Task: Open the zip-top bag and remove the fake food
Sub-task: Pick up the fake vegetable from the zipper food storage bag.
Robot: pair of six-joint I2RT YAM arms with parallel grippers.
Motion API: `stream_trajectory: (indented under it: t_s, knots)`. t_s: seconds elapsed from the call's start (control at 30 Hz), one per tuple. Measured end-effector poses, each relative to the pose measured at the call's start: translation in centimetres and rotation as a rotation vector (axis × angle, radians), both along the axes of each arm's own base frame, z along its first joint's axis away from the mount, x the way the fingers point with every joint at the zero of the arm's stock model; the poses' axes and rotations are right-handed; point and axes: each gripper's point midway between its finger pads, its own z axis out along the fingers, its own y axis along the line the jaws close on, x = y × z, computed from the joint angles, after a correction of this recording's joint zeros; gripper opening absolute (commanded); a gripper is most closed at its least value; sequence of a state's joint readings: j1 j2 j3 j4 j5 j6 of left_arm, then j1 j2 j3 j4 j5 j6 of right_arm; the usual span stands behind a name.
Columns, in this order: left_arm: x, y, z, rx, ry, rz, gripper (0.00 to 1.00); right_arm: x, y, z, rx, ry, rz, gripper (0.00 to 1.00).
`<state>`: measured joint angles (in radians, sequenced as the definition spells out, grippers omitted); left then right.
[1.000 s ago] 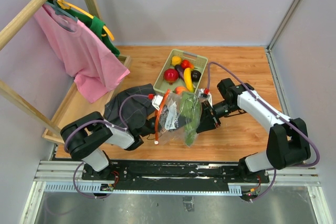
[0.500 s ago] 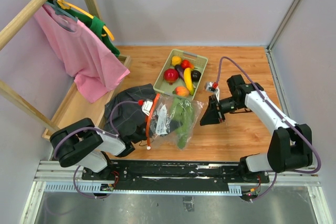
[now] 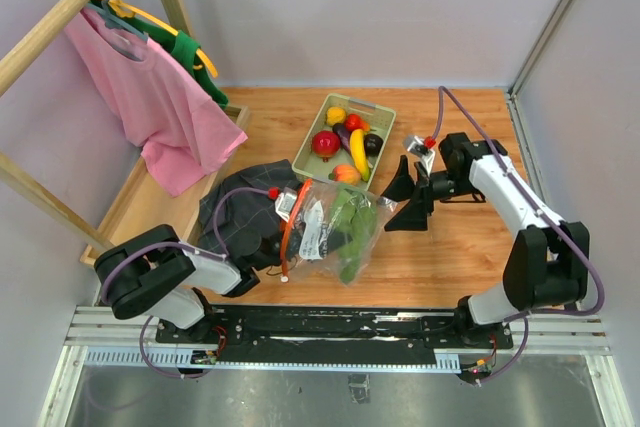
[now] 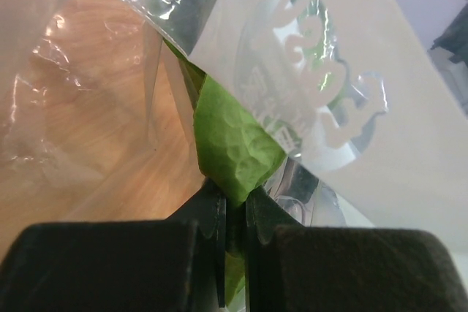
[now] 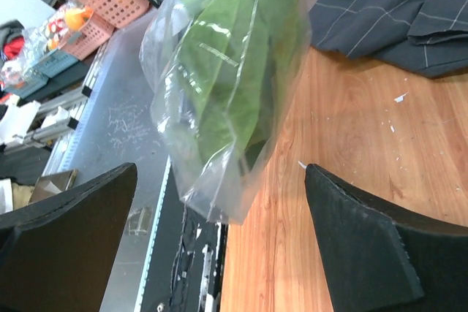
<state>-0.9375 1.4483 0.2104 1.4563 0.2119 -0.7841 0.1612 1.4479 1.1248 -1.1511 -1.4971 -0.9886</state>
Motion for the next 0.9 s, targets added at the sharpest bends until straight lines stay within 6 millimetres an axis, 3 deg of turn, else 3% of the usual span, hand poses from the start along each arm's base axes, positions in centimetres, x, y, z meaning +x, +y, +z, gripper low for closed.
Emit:
stream_trajectory:
  t_s: [0.23, 0.5, 0.77, 0.9]
  knots:
    - [-0.3, -0.4, -0.1, 0.005, -0.006, -0.028, 0.00, -0.2, 0.0, 0.0, 0.044, -0.028, 0.025, 0.98]
    - [0.0, -0.4, -0.6, 0.016, 0.010, -0.015, 0.00, 0.5, -1.0, 0.7, 0.061, -0.057, -0.025, 0.48]
    - [0.2, -0.5, -1.2, 0.037, 0.031, -0.010, 0.00, 0.9, -1.4, 0.9, 0.057, -0.050, -0.044, 0.26]
    - [0.1, -0.7, -1.0, 0.034, 0.027, -0.020, 0.00, 0.9, -1.4, 0.9, 0.056, -0.049, -0.044, 0.05]
